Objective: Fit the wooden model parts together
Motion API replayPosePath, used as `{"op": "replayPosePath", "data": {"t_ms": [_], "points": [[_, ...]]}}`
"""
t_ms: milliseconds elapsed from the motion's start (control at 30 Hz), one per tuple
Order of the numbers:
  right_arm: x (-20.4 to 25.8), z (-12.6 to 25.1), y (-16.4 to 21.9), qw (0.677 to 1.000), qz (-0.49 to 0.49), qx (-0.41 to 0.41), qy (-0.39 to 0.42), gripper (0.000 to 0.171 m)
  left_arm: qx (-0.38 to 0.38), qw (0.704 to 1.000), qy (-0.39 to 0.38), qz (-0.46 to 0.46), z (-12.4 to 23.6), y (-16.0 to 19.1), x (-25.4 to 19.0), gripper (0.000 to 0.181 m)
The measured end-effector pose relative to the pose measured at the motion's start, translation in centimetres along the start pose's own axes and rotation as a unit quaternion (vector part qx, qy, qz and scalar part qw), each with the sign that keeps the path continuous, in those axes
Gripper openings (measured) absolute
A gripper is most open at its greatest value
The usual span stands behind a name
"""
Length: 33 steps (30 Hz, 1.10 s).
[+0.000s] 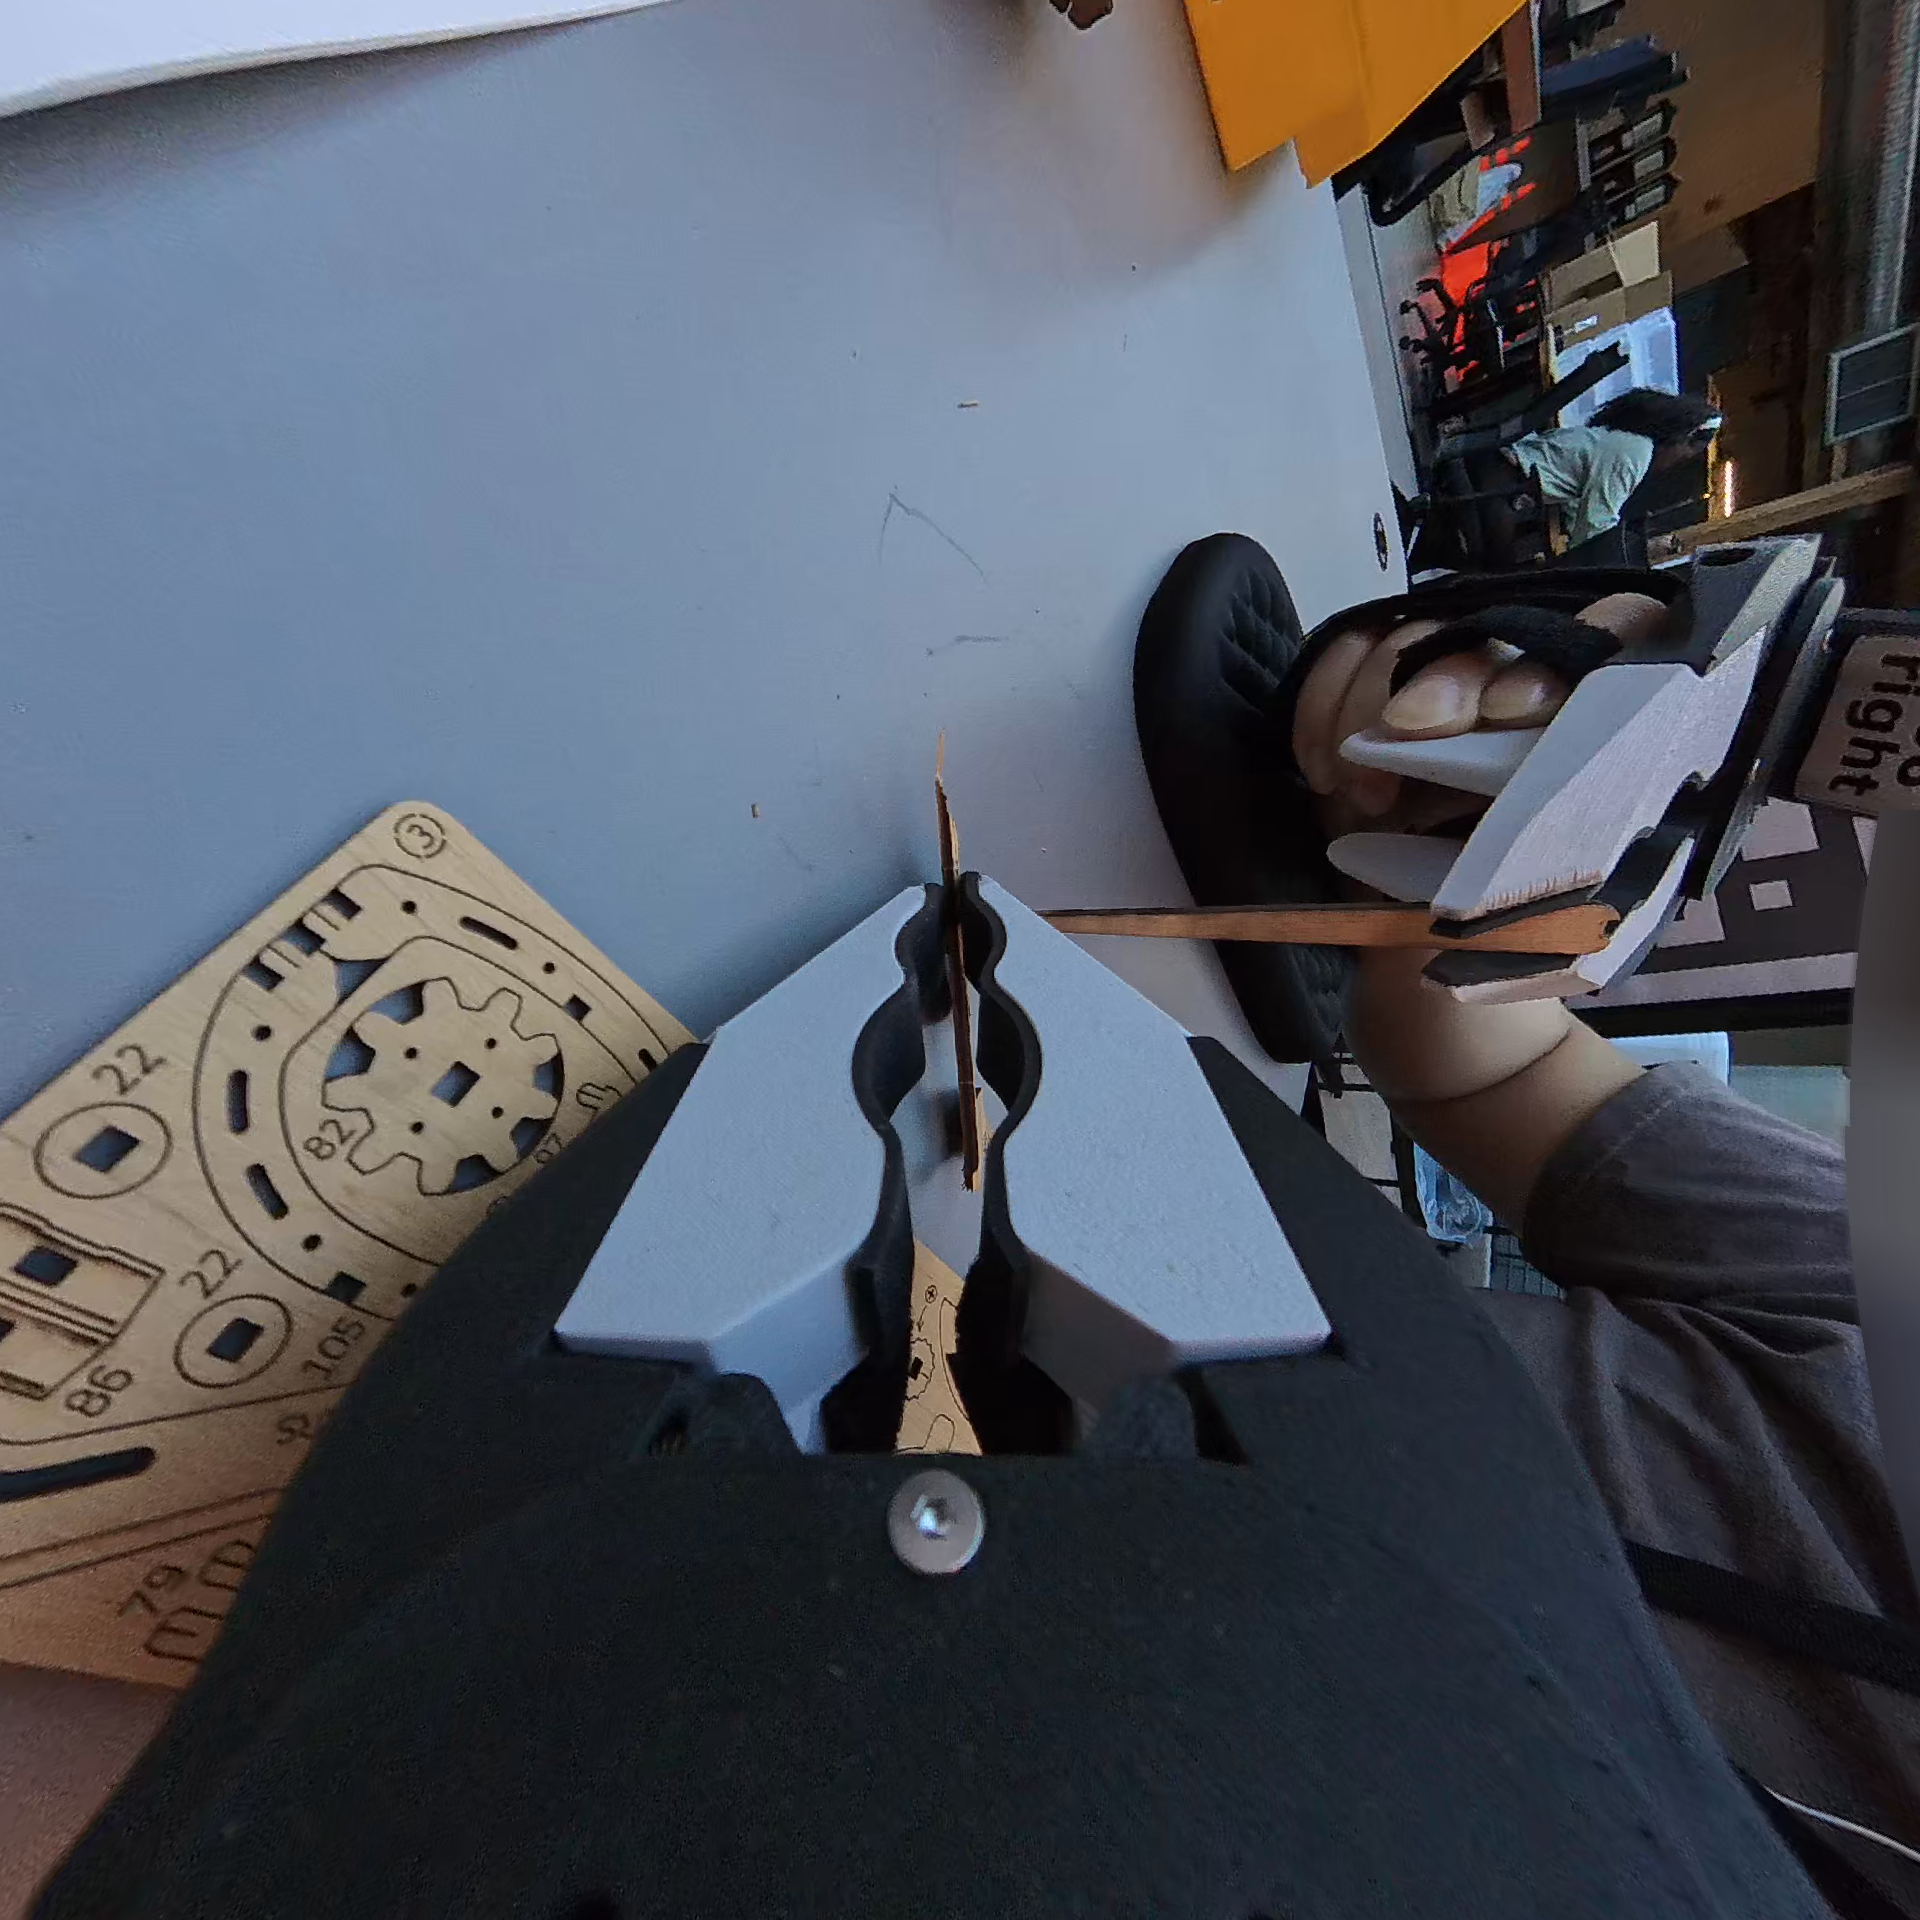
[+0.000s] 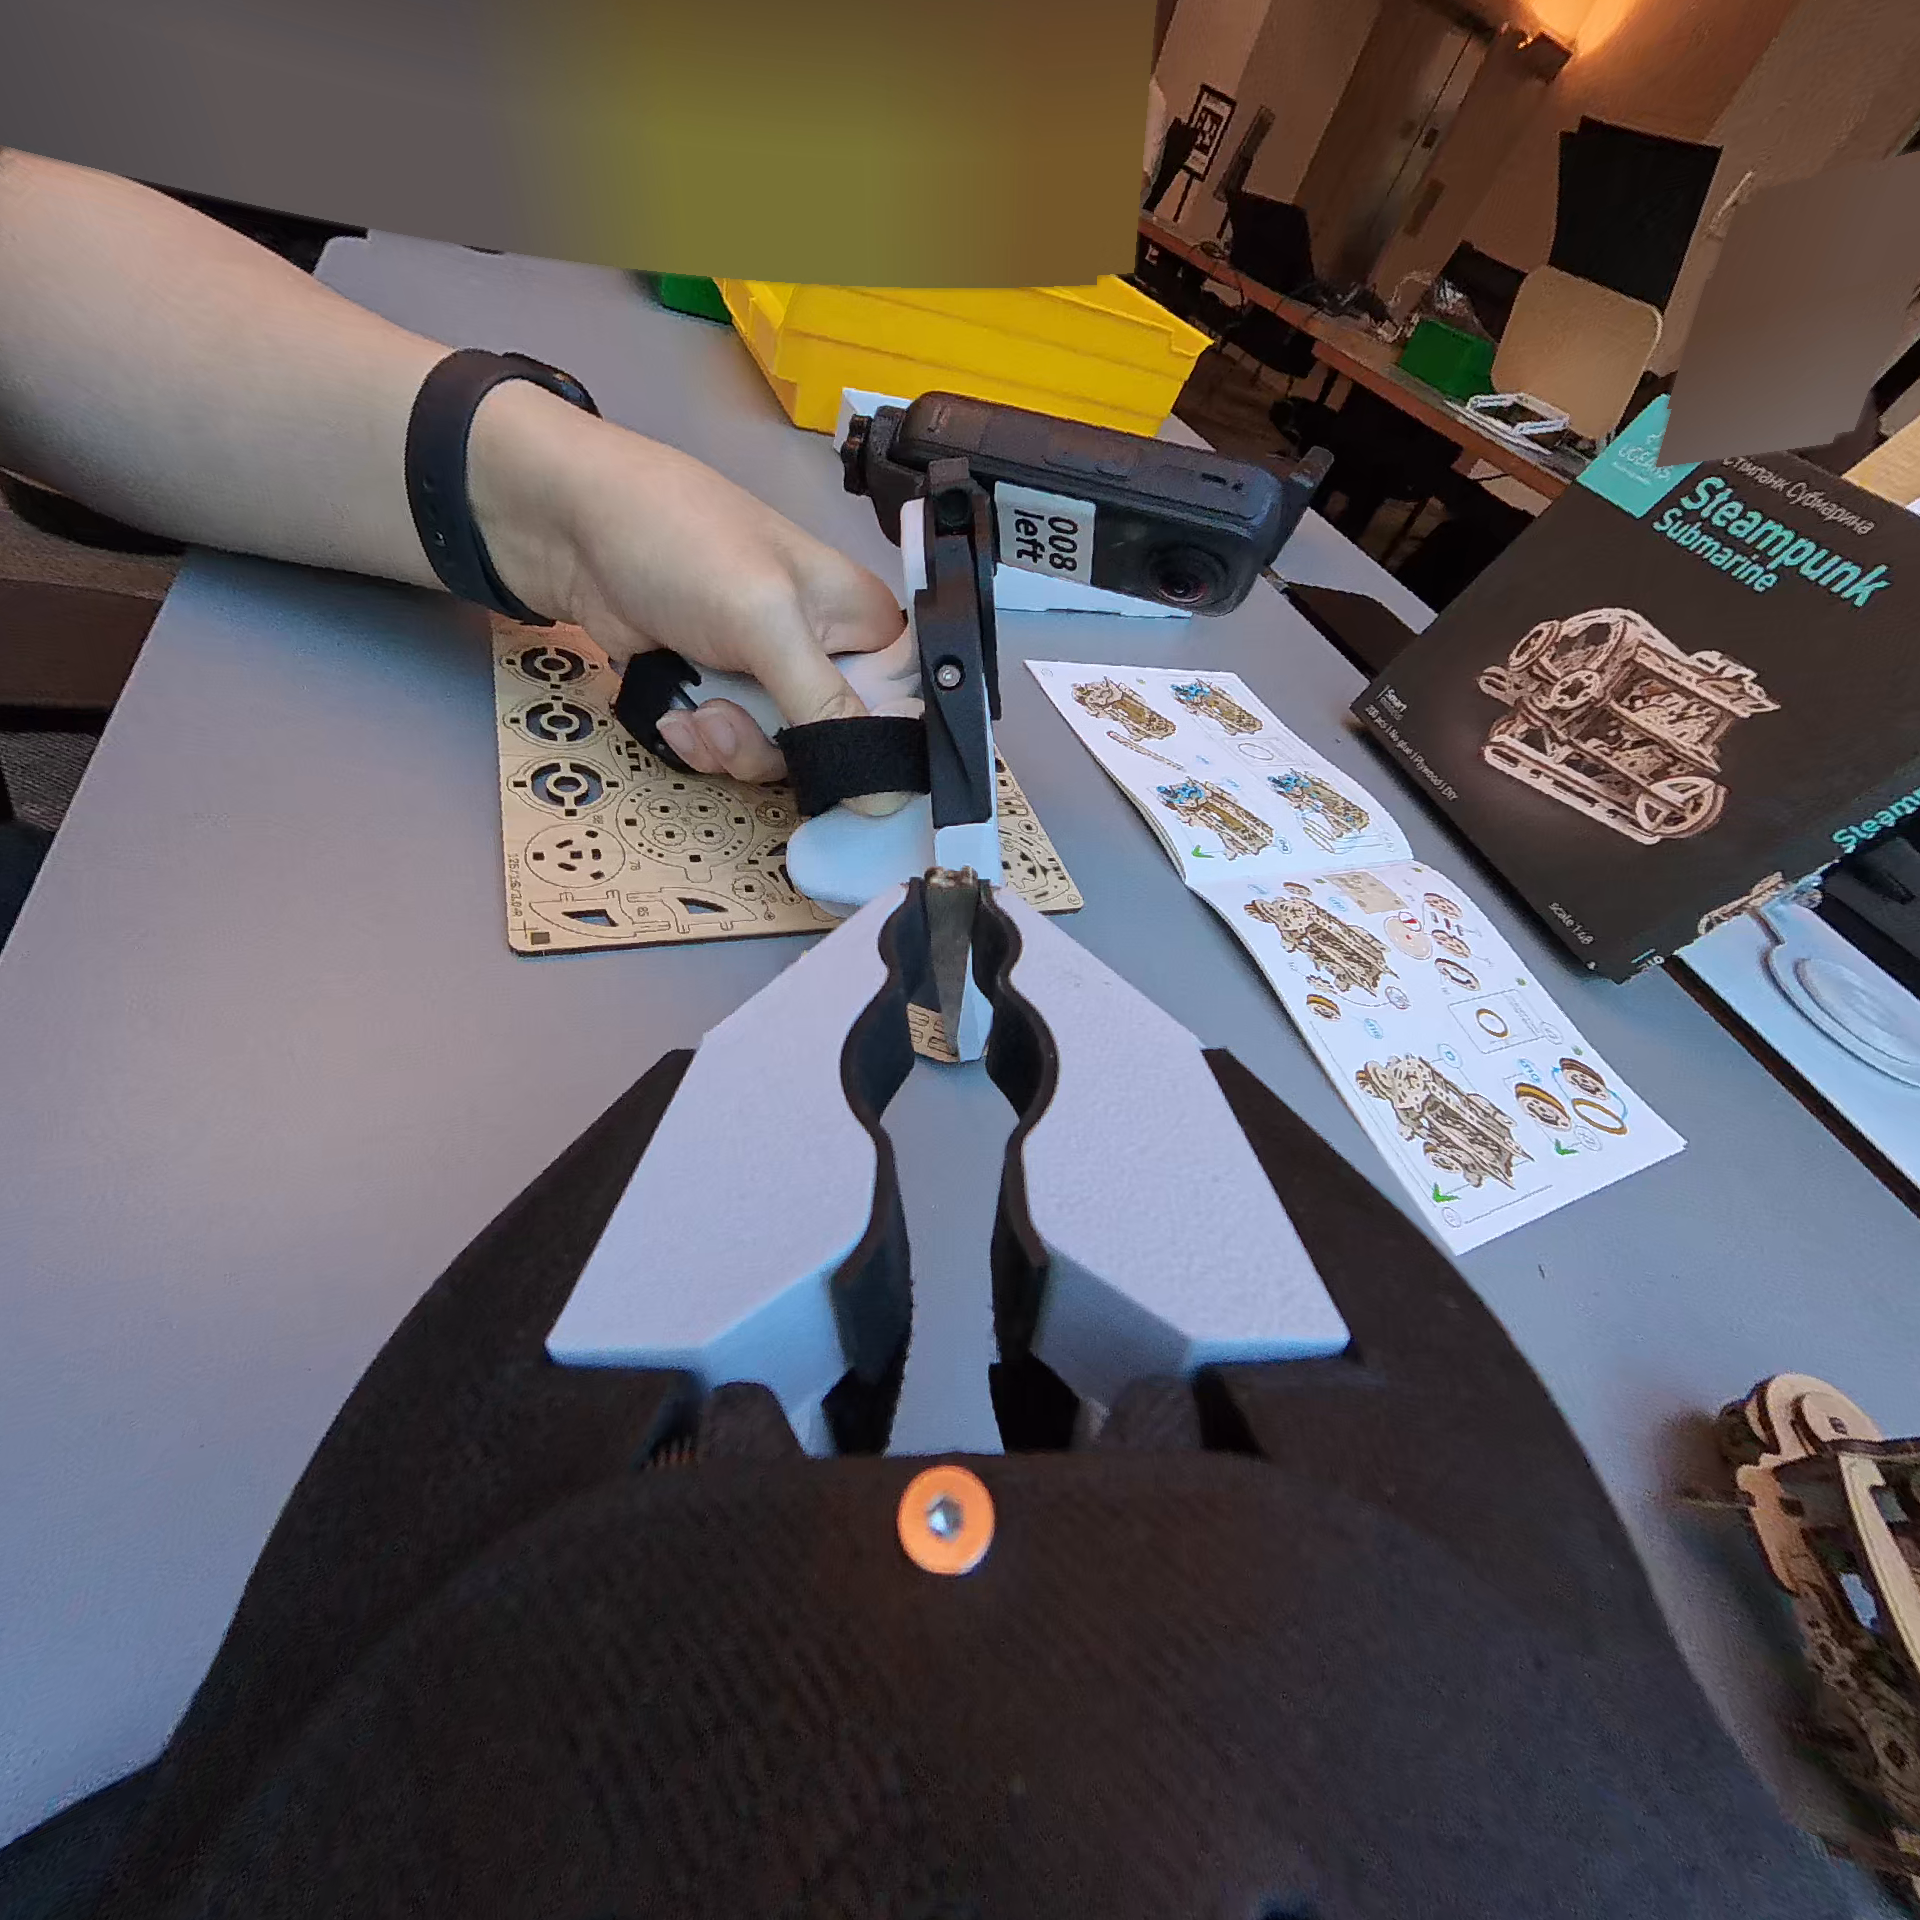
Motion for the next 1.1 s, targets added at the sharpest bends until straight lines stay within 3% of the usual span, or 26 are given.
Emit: {"op": "replayPosePath", "data": {"t_ms": [467,600,733,833,967,1100], "points": [[0.3,-0.1,-0.1,1.000,0.013,-0.001,0.017,0.006,0.000,1.000,0.002,0.003,0.0,0.0,0.0,0.000],[1.2,-0.2,-0.1,0.998,0.055,0.006,0.021,0.007,-0.006,1.000,0.004,0.011,0.1,0.0,0.1,0.000],[1.0,-0.2,0.1,1.000,0.024,0.005,0.011,0.006,-0.011,1.000,0.007,0.018,0.2,0.0,0.2,0.000],[2.0,-0.6,-0.1,0.998,0.065,0.003,0.000,0.007,-0.013,1.000,0.005,0.015,0.2,0.1,0.1,0.000],[2.5,-1.0,-0.3,0.995,0.098,0.004,-0.007,0.007,-0.010,1.000,-0.015,-0.018,0.0,0.1,-0.1,0.000],[1.0,-0.3,0.0,0.999,0.050,0.006,0.015,0.007,0.003,0.995,-0.051,-0.081,-0.2,0.1,-0.5,0.000]]}}
Point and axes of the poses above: each gripper's, where its closed fingertips meet, z back along the fingers, y out of its underside, x = y × z across the jaws, the point moved 6 cm from there along z, back along the fingers, and after that the axes turned 9 degrees about y, right-handed, at the moved point
